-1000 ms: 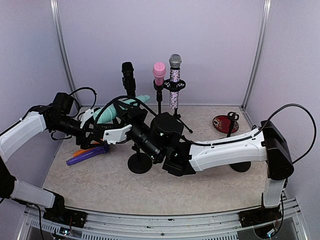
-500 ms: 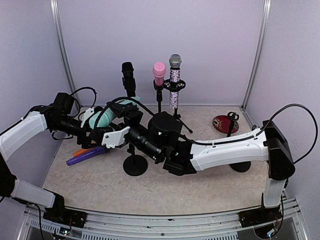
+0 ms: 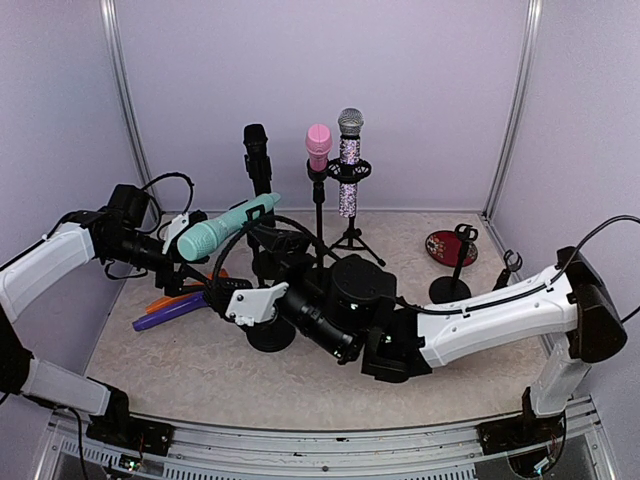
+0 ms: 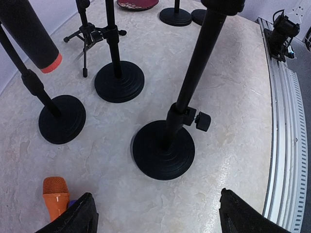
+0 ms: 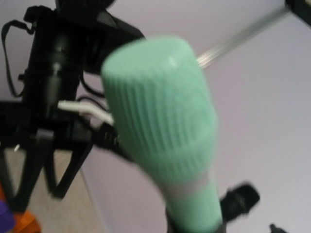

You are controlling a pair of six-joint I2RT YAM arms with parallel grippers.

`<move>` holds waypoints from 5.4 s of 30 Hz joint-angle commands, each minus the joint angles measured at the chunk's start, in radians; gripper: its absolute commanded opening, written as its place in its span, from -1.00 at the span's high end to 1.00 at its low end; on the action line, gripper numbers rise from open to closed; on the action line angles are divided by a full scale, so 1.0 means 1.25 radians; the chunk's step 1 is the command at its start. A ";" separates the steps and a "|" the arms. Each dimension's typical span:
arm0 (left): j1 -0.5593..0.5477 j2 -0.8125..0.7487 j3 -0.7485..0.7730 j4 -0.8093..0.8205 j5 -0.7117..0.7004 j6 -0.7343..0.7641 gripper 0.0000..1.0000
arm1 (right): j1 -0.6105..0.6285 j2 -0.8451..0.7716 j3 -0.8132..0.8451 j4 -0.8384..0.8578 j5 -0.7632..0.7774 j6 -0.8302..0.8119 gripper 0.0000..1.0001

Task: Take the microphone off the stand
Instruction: Move the microphone stand with the microphone to the center of the board, then unscrew the knob on the stand of the microphone stand.

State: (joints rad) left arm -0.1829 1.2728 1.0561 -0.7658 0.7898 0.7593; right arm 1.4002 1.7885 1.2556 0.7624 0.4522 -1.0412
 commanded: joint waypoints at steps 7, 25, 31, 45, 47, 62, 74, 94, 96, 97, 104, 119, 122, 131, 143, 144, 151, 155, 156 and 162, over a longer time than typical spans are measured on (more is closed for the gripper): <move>-0.008 -0.012 0.008 0.061 0.036 -0.057 -0.65 | 0.028 -0.198 -0.160 -0.272 0.170 0.796 -0.75; -0.064 -0.018 0.106 -0.013 -0.020 -0.085 -0.64 | -0.296 0.040 -0.155 -0.151 -0.612 1.707 -0.21; -0.068 -0.058 0.114 -0.056 -0.043 -0.071 -0.64 | -0.307 0.132 -0.160 0.025 -0.666 1.848 -0.11; -0.073 -0.106 0.113 -0.067 -0.064 -0.074 -0.64 | -0.306 0.265 -0.047 0.113 -0.642 1.975 0.07; -0.076 -0.105 0.114 -0.068 -0.065 -0.075 -0.64 | -0.305 0.267 -0.045 0.100 -0.625 1.981 0.11; -0.192 -0.112 0.213 -0.097 -0.080 -0.119 -0.60 | -0.279 0.248 -0.079 0.052 -0.479 2.021 0.43; -0.242 -0.122 0.228 -0.109 -0.105 -0.136 -0.58 | -0.277 0.211 -0.060 -0.036 -0.432 1.984 0.84; -0.314 -0.081 0.264 -0.073 -0.140 -0.155 -0.58 | -0.306 0.193 0.006 -0.409 -0.487 1.797 1.00; -0.317 -0.072 0.275 -0.071 -0.146 -0.154 -0.58 | -0.306 0.198 0.037 -0.470 -0.488 1.761 1.00; -0.318 -0.066 0.281 -0.072 -0.147 -0.153 -0.58 | -0.306 0.203 0.054 -0.499 -0.489 1.741 1.00; -0.336 -0.028 0.312 -0.074 -0.156 -0.150 -0.58 | -0.307 0.253 0.177 -0.718 -0.477 1.616 1.00; -0.340 0.012 0.335 -0.074 -0.167 -0.125 -0.58 | -0.307 0.281 0.263 -0.940 -0.385 1.492 1.00; -0.340 0.016 0.337 -0.072 -0.166 -0.125 -0.58 | -0.307 0.292 0.285 -0.996 -0.343 1.458 1.00; -0.341 0.021 0.324 -0.064 -0.170 -0.124 -0.58 | -0.293 0.285 0.354 -1.026 -0.334 1.371 0.70; -0.318 -0.004 0.287 -0.073 -0.169 -0.114 -0.58 | -0.325 0.057 0.069 -0.627 -0.523 1.456 -0.02; -0.312 -0.007 0.286 -0.077 -0.165 -0.112 -0.58 | -0.332 0.035 0.015 -0.554 -0.548 1.474 0.00; -0.231 -0.036 0.259 -0.112 -0.121 -0.086 -0.58 | -0.361 0.006 -0.101 -0.365 -0.587 1.522 0.13; -0.175 -0.064 0.212 -0.114 -0.090 -0.072 -0.58 | -0.354 0.043 -0.056 -0.361 -0.569 1.511 0.18; -0.161 -0.071 0.201 -0.118 -0.081 -0.068 -0.58 | -0.352 0.055 -0.043 -0.362 -0.562 1.503 0.20; -0.086 -0.102 0.143 -0.140 -0.054 -0.032 -0.57 | -0.333 0.145 0.077 -0.438 -0.528 1.452 0.34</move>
State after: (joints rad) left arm -0.3416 1.1778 1.2709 -0.9089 0.6689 0.6704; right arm 0.9619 1.8999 1.2675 0.2546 -0.2390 0.8192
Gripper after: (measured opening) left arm 0.788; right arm 0.342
